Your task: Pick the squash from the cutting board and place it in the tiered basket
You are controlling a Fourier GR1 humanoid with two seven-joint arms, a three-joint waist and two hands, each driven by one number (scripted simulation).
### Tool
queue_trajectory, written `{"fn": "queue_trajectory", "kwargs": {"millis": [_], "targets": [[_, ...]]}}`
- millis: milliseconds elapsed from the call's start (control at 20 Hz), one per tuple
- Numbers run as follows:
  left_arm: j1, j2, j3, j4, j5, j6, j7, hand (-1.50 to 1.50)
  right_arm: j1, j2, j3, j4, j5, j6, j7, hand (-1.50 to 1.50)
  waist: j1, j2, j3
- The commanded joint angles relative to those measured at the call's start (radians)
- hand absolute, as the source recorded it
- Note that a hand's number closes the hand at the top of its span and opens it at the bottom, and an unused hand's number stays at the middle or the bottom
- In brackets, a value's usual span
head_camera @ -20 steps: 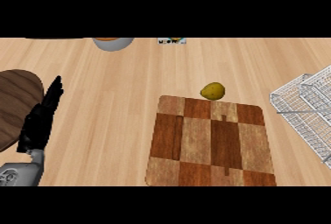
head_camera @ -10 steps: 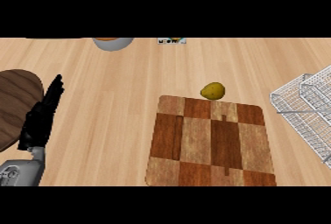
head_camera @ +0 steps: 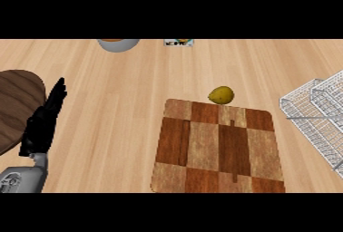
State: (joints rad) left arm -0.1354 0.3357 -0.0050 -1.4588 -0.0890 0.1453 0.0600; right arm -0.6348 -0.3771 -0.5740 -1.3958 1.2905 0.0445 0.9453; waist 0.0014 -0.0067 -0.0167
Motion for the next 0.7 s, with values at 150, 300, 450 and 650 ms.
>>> {"fn": "queue_trajectory", "kwargs": {"millis": [150, 300, 450, 650], "targets": [[-0.041, -0.044, -0.031, -0.033, -0.048, 0.032, 0.077, 0.00, 0.049, -0.017, -0.017, -0.104, -0.011, -0.132, 0.011, -1.50, -0.003, 0.005, 0.017], [-0.048, -0.007, 0.028, 0.038, -0.010, -0.019, 0.009, 0.00, 0.069, -0.015, 0.013, -0.215, 0.026, -0.141, 0.045, -1.50, -0.006, 0.005, 0.016], [-0.060, -0.013, 0.019, 0.048, -0.031, -0.018, 0.024, 0.00, 0.138, -0.011, -0.030, -0.371, 0.001, -0.046, 0.100, -1.50, -0.015, 0.003, 0.016], [0.004, -0.033, 0.014, 0.027, -0.048, 0.012, -0.016, 0.00, 0.166, 0.056, -0.059, -0.617, -0.008, 0.089, 0.219, -1.50, -0.027, -0.003, 0.015]]}}
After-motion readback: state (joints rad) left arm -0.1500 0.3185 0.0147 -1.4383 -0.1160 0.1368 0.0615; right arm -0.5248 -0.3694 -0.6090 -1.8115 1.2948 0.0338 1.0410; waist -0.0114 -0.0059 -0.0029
